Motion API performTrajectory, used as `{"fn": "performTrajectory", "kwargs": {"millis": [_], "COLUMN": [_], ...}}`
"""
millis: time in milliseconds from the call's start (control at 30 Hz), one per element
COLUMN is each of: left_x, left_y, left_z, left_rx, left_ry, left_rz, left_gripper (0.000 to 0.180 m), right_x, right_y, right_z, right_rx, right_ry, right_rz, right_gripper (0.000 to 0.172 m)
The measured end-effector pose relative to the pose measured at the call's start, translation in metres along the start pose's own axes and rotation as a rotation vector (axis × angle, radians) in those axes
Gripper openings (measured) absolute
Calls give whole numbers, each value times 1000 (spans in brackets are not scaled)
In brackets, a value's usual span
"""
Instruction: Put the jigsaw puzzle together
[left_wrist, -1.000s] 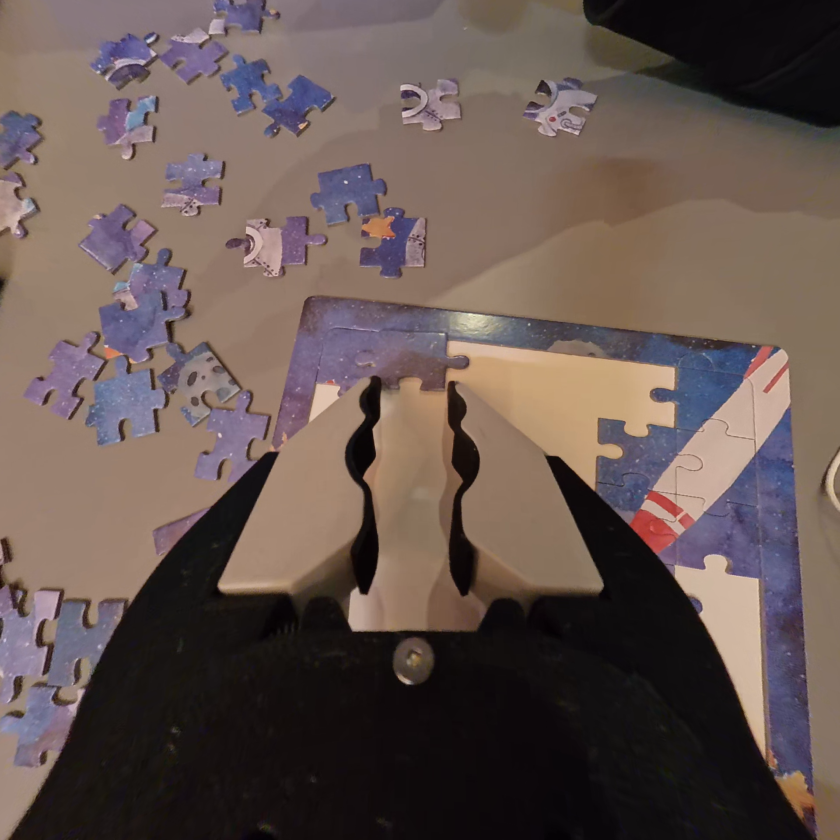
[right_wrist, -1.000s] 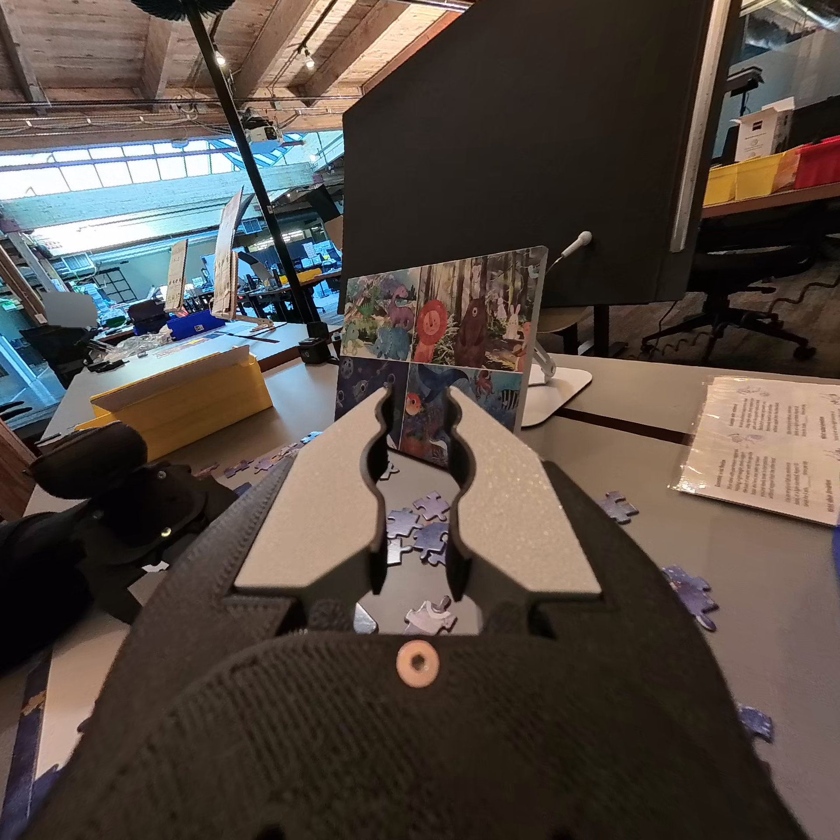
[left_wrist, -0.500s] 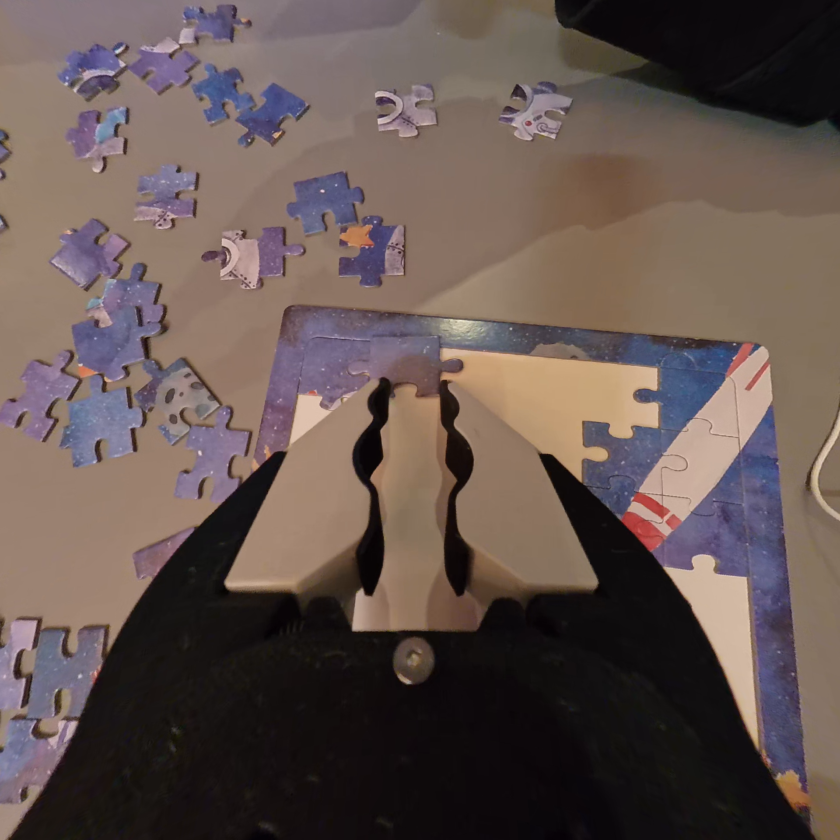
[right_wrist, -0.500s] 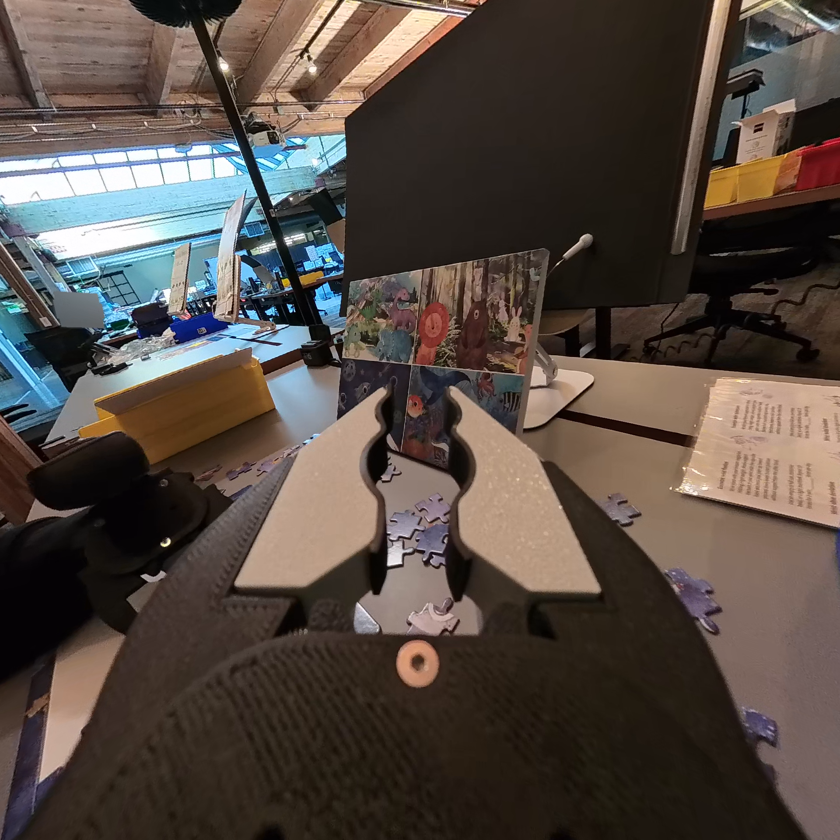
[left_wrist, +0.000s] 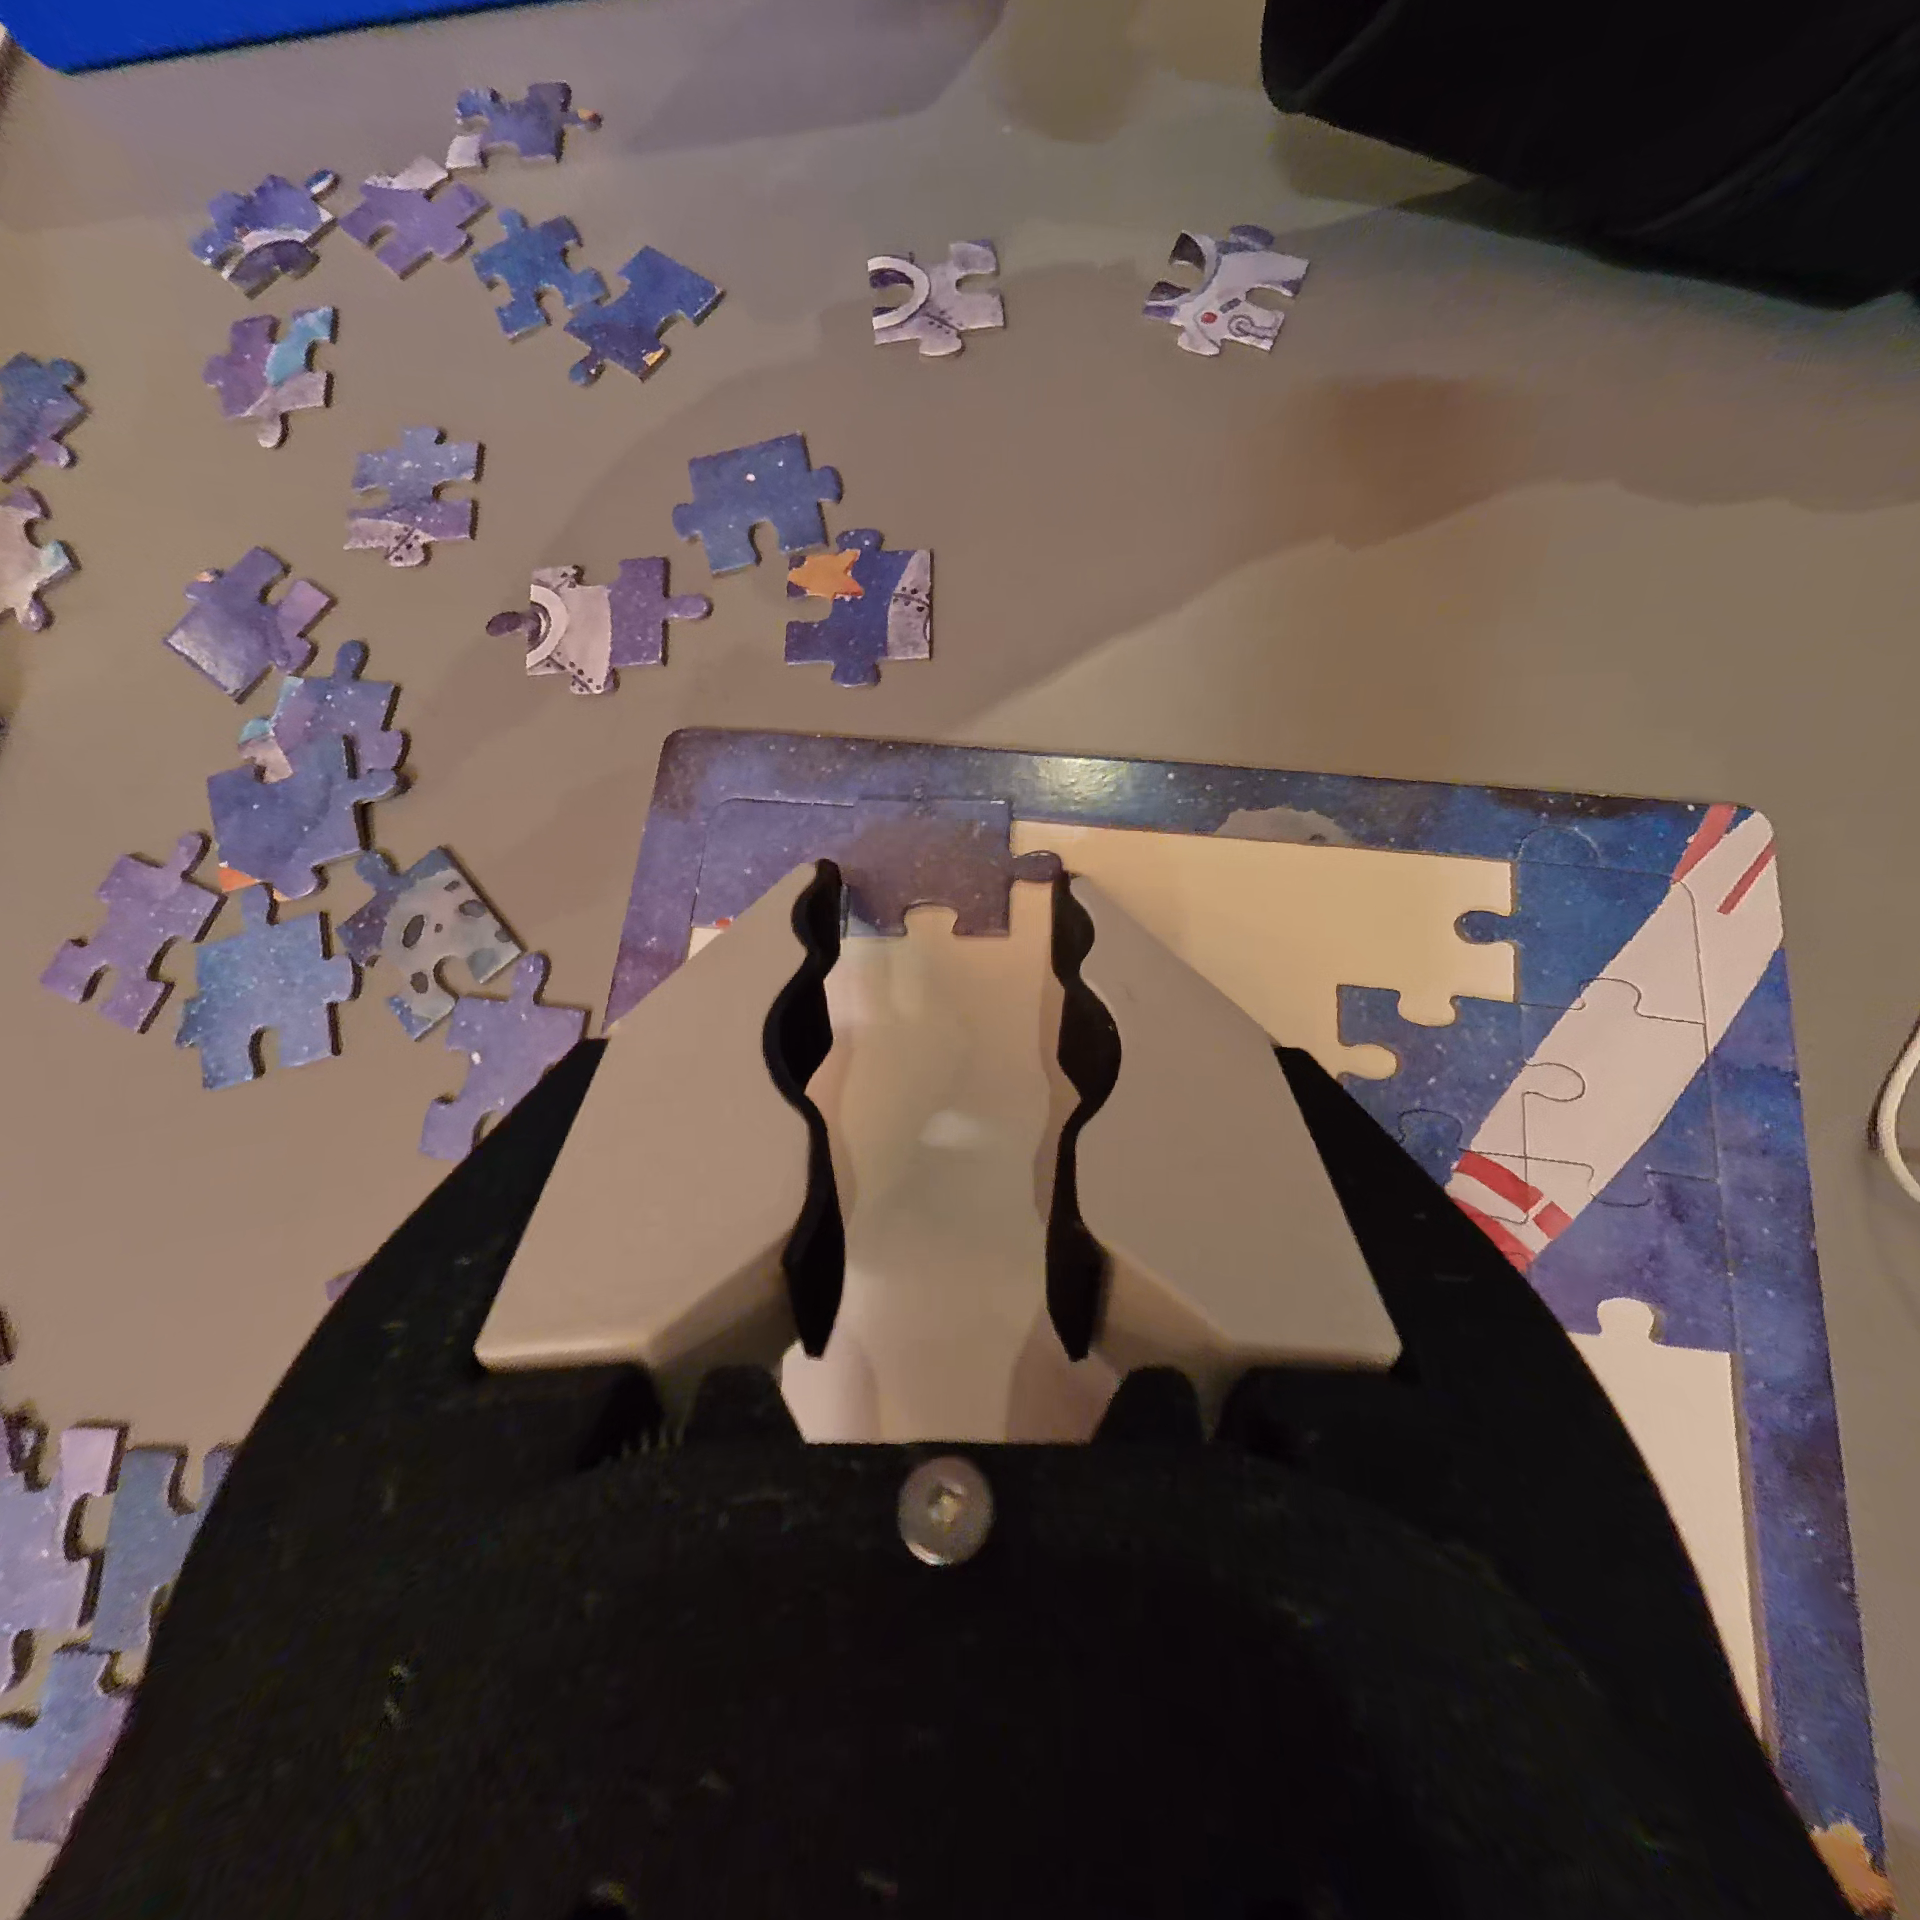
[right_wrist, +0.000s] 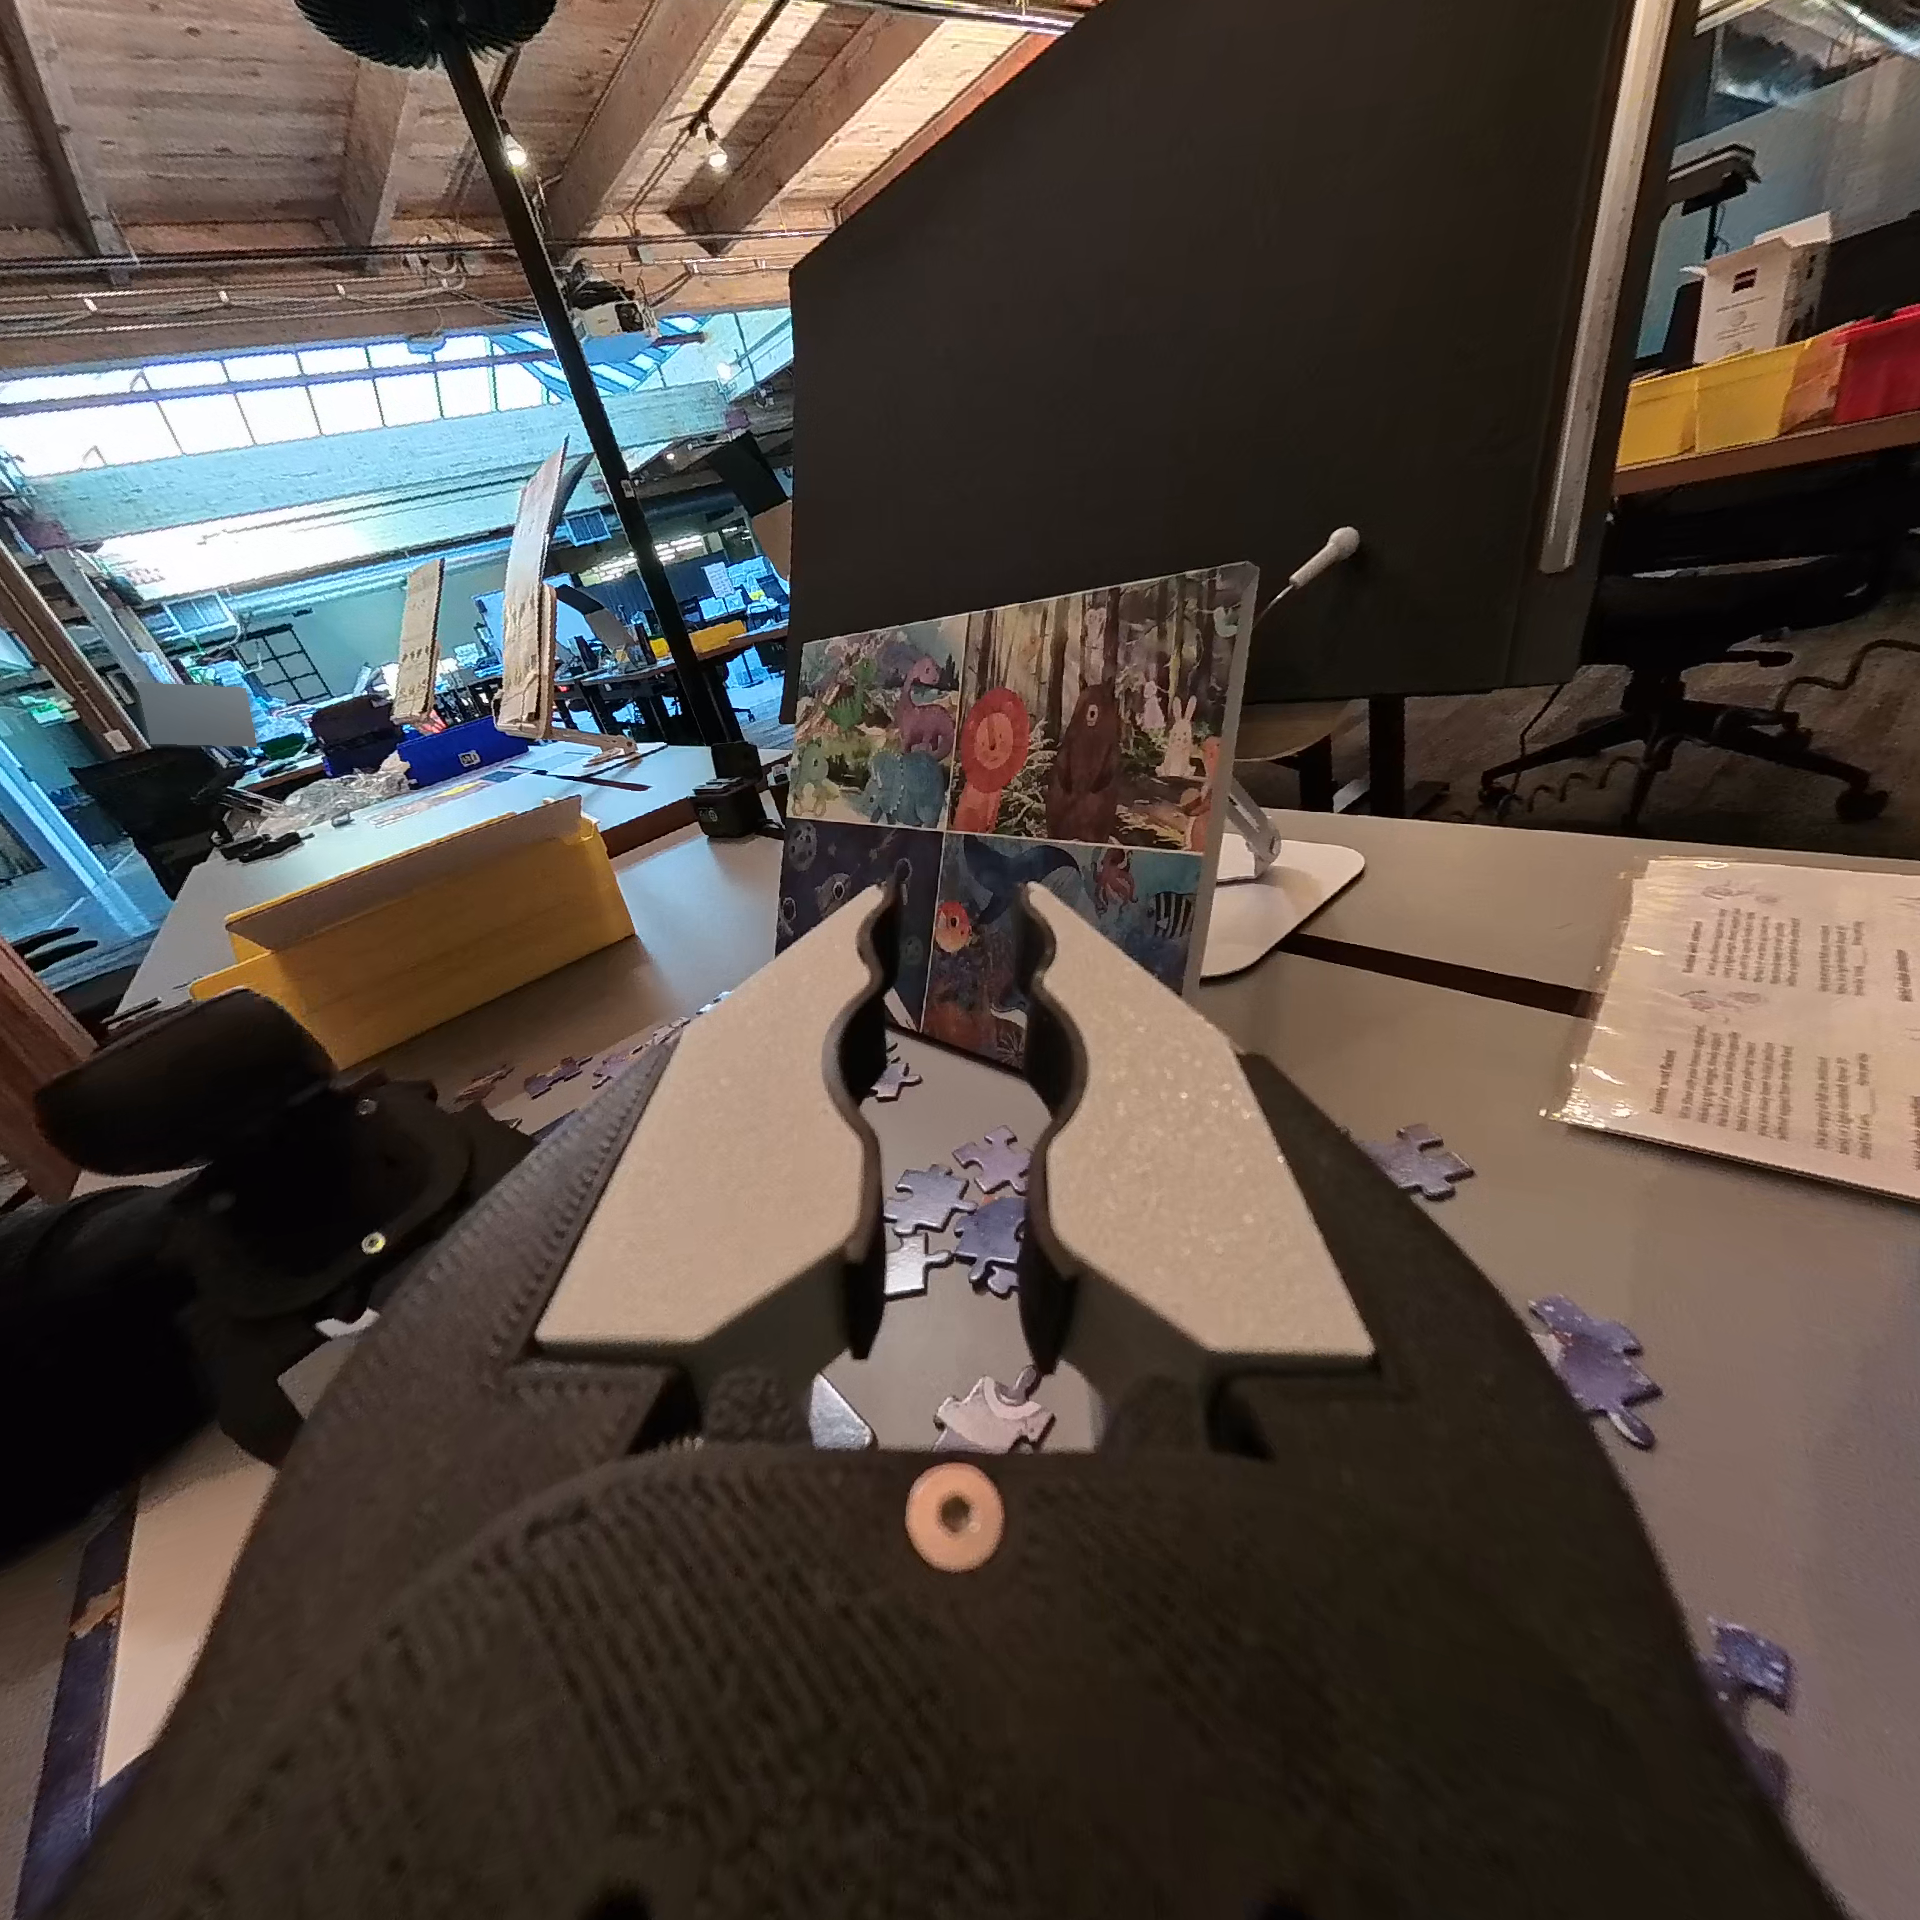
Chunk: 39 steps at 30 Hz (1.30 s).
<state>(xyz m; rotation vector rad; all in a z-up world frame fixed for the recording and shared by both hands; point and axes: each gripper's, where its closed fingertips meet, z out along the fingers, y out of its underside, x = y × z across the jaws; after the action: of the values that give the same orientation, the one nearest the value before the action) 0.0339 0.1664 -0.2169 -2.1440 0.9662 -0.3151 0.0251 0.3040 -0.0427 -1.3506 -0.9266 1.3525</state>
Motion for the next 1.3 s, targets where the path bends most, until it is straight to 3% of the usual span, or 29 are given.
{"fn": "performTrajectory", "kwargs": {"millis": [800,867,933,1033,1100,1300], "left_x": [-2,-2,-3,-2,-4,-6], "left_y": [3,4,6,7,5,6], "left_z": [-3,-5,-5,-4,-5,-4], "left_rx": [-20,-11,-4,9,22,12], "left_ry": [1,-2,-8,-26,-49,-72], "left_rz": [-17,-27,-36,-36,-30,-22], "left_gripper": [36,36,36,38,39,39], "right_x": [-5,-18,-43,-62,-69,-92], "right_y": [3,17,49,104,135,181], "right_z": [2,7,7,-11,-20,-33], "right_rx": [-13,-106,-322,-620,-722,-888], "right_ry": [-29,-114,-274,-402,-448,-594], "right_rz": [19,25,13,-163,-273,-271], "right_gripper": [19,14,14,12,2,0]}}
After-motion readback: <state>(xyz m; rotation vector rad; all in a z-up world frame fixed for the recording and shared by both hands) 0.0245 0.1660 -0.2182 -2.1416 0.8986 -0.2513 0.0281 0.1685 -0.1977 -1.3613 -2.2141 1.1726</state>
